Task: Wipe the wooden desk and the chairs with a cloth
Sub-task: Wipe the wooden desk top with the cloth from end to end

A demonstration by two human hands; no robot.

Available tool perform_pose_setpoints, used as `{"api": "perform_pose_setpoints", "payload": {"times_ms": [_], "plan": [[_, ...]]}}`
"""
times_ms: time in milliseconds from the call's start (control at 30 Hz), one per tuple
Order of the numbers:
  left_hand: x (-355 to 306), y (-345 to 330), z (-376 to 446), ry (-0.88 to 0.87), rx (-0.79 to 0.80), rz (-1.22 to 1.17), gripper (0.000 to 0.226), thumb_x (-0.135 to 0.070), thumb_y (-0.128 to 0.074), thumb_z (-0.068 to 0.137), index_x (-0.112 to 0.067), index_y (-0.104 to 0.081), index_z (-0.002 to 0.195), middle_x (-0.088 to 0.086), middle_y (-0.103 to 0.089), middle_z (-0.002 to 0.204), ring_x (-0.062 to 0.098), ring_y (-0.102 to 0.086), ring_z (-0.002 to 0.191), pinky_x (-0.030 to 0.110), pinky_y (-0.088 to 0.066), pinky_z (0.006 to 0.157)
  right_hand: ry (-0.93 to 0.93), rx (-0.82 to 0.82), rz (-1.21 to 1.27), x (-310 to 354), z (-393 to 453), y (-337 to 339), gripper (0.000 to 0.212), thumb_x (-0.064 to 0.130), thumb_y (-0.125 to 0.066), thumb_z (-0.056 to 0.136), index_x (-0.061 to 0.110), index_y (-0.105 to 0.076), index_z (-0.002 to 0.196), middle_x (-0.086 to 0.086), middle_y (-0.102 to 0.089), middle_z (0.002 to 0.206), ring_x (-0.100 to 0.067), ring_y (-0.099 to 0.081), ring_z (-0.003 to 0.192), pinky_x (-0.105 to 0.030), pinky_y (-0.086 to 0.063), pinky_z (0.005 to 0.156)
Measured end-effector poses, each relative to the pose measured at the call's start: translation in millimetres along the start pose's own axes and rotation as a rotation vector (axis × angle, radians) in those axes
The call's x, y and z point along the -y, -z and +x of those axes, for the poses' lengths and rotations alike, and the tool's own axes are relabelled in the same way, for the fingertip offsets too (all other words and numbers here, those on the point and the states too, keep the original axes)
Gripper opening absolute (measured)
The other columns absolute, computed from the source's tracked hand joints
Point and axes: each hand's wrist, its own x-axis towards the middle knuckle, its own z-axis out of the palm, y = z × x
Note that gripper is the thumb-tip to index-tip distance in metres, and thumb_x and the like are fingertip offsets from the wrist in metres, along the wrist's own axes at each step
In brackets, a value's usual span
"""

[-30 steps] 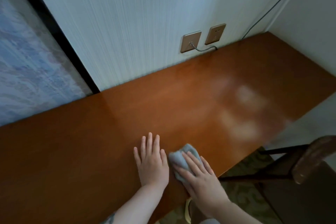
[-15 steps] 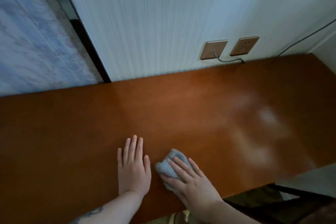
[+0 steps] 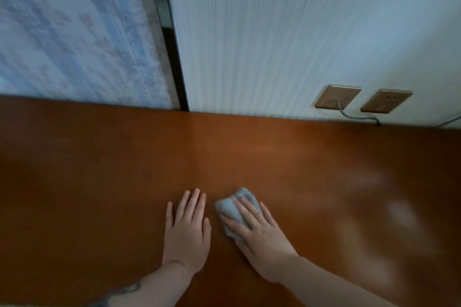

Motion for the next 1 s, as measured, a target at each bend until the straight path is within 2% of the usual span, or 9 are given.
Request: {"api": "perform_pose_setpoints", "payload": {"times_ms": [67,133,200,367,533,667,767,900,1000], "plan": [[0.9,0.2,0.8,-0.005,-0.003,0.007,0.054,-0.038,-0.023,0.096,-0.018,-0.052,0.138,-0.003,-0.047,0.146,0.016,-0.03,0.139,0.046,-0.017,0.111,0.247,0.076,-0.129,-18.2,-17.8,2.5,0.051,0.046,-0.026,0.102,0.046,-0.015,0.151,0.005,-0.01,0.163,-0.014,0.001,0.15,-0.04,0.002,0.113],[0.2,-1.1,0.9,0.001,0.004,0.025,0.054,-0.038,-0.023,0.097,-0.019,-0.052,0.138,-0.003,-0.048,0.145,0.016,-0.029,0.139,0.047,-0.017,0.111,0.341,0.152,-0.098,-46.8,-15.3,15.3,0.05,0.043,-0.025,0.104,0.05,-0.008,0.15,0.009,0.005,0.163,-0.006,0.02,0.145,-0.036,0.015,0.114],[0.3,-0.7,1.2,0.007,0.016,0.039,0.053,-0.038,-0.026,0.096,-0.021,-0.052,0.138,-0.004,-0.047,0.146,0.016,-0.028,0.14,0.048,-0.017,0.11,0.139,0.172,0.004,-63.7,5.4,25.9,0.051,0.042,-0.02,0.104,0.052,0.004,0.148,0.012,0.018,0.16,-0.002,0.033,0.139,-0.035,0.022,0.114],[-0.5,1.2,0.8,0.006,0.016,0.039,0.051,-0.037,-0.029,0.095,-0.021,-0.051,0.139,-0.004,-0.045,0.147,0.017,-0.03,0.14,0.049,-0.018,0.11,-0.363,-0.122,0.102,-34.2,67.1,25.9,0.052,0.04,-0.021,0.105,0.043,-0.001,0.152,0.003,0.012,0.163,-0.014,0.02,0.146,-0.038,0.015,0.118],[2.2,-2.8,0.4,-0.028,-0.001,0.0,0.053,-0.033,-0.032,0.092,-0.016,-0.053,0.138,-0.001,-0.046,0.147,0.018,-0.032,0.14,0.051,-0.02,0.11,0.193,0.045,0.124,5.9,26.3,11.5,0.052,0.043,-0.014,0.1,0.045,-0.007,0.152,0.011,0.015,0.159,-0.008,0.026,0.143,-0.033,0.024,0.113],[1.0,-1.3,-0.1,-0.023,0.004,-0.012,0.053,-0.033,-0.03,0.093,-0.018,-0.05,0.14,-0.001,-0.044,0.148,0.019,-0.03,0.141,0.051,-0.019,0.11,0.363,0.045,-0.156,-42.3,5.7,10.0,0.05,0.047,-0.024,0.101,0.048,-0.014,0.15,0.01,-0.007,0.161,-0.012,0.005,0.149,-0.035,0.007,0.115],[0.3,-0.4,0.8,-0.007,0.018,0.023,0.053,-0.036,-0.028,0.095,-0.02,-0.049,0.14,-0.003,-0.043,0.149,0.018,-0.03,0.141,0.05,-0.018,0.11,0.166,0.055,-0.037,-49.7,35.3,23.0,0.053,0.046,-0.011,0.099,0.046,-0.006,0.151,0.006,0.006,0.161,-0.011,0.017,0.146,-0.03,0.021,0.114],[-0.4,1.5,0.7,0.005,0.034,0.02,0.053,-0.036,-0.029,0.093,-0.021,-0.049,0.141,-0.003,-0.042,0.149,0.018,-0.03,0.142,0.05,-0.017,0.111,-0.3,-0.167,0.131,-9.0,83.3,22.8,0.05,0.038,-0.023,0.104,0.042,-0.009,0.152,0.005,0.005,0.163,-0.012,0.016,0.147,-0.036,0.015,0.117],[-1.0,0.0,0.2,0.01,0.025,0.004,0.053,-0.033,-0.03,0.092,-0.019,-0.048,0.141,-0.003,-0.041,0.15,0.017,-0.028,0.142,0.049,-0.016,0.113,-0.081,-0.11,0.093,11.7,69.9,11.3,0.053,0.038,-0.016,0.1,0.038,-0.014,0.153,0.003,-0.002,0.163,-0.013,0.013,0.147,-0.038,0.013,0.119]]}}
